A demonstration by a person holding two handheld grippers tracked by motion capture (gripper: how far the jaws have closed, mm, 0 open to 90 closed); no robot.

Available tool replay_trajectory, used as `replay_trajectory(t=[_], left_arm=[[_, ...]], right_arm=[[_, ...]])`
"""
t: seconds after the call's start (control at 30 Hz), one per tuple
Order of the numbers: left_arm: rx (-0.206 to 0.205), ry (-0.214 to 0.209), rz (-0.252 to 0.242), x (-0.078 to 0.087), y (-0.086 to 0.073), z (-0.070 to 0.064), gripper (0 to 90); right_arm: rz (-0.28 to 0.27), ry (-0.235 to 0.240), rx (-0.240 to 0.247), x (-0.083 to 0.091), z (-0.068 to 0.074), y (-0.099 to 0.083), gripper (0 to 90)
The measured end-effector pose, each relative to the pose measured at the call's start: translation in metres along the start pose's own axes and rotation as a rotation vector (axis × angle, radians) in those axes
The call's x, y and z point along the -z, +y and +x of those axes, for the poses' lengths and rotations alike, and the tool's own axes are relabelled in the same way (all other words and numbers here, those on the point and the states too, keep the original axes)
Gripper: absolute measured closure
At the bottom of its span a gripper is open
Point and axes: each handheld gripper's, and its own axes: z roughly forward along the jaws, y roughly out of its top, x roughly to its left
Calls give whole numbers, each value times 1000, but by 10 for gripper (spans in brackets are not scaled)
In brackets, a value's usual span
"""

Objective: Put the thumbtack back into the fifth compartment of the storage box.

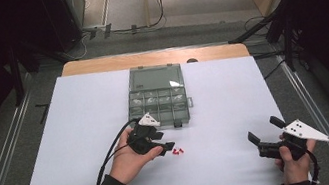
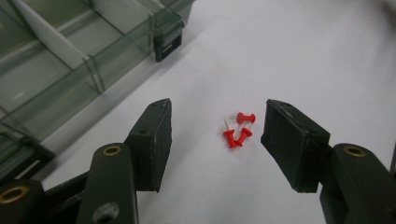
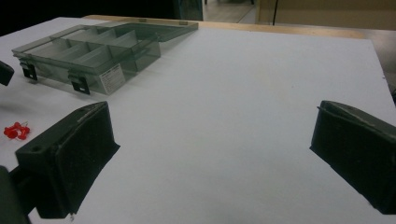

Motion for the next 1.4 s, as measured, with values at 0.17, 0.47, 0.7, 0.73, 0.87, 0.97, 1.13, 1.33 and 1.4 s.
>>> replay_trajectory(t=[0.17, 0.47, 0.7, 0.73, 0.87, 0.97, 1.13, 1.33, 1.4], left_arm=[[-18, 5, 23, -5, -1, -3, 479], [-7, 29, 57, -15, -6, -4, 552], [14, 20, 80, -15, -6, -3, 619], [14, 26, 83, -16, -6, -3, 620], [10, 25, 106, -19, -5, -7, 677], [19, 7, 114, -21, -4, -8, 711], [34, 4, 121, -24, -2, -9, 711], [35, 15, 129, -26, -1, -6, 743], [42, 8, 126, -27, -1, -7, 743]], right_arm=[[9, 5, 9, -2, 3, 0, 0], [19, 14, 18, -4, 6, -2, 0], [13, 19, 15, -3, 7, -1, 2], [13, 20, 16, -3, 7, -1, 2], [13, 23, 22, -3, 7, -2, 4], [15, 25, 19, -2, 7, -2, 6], [15, 22, 11, -2, 6, -3, 7], [15, 25, 10, -3, 6, -3, 11], [17, 31, 4, -3, 6, -3, 12]])
